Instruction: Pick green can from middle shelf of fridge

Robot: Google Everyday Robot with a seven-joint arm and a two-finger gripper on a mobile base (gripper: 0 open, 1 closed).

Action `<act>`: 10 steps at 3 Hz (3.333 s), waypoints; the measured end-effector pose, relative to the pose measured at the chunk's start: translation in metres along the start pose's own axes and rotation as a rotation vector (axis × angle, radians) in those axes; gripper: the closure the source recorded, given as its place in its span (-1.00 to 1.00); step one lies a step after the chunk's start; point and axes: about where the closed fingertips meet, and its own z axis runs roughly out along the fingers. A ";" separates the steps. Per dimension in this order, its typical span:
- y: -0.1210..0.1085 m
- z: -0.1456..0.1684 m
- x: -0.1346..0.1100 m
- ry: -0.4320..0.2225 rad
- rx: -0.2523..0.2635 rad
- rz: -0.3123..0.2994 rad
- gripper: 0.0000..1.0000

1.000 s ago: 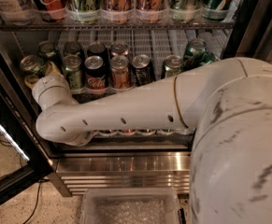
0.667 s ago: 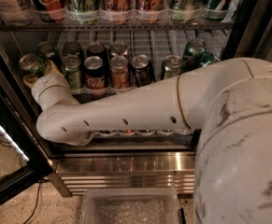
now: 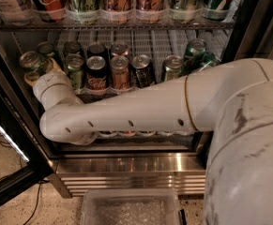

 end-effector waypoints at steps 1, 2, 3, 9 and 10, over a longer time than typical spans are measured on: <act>-0.023 -0.027 -0.035 -0.070 -0.022 0.012 1.00; -0.066 -0.090 -0.107 -0.179 -0.057 -0.035 1.00; -0.090 -0.138 -0.132 -0.170 -0.107 -0.107 1.00; 0.003 -0.226 -0.070 -0.135 -0.379 0.046 1.00; 0.003 -0.226 -0.070 -0.135 -0.379 0.046 1.00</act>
Offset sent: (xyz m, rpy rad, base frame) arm -0.1379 -0.1469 0.2457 0.2069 -0.2695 0.2598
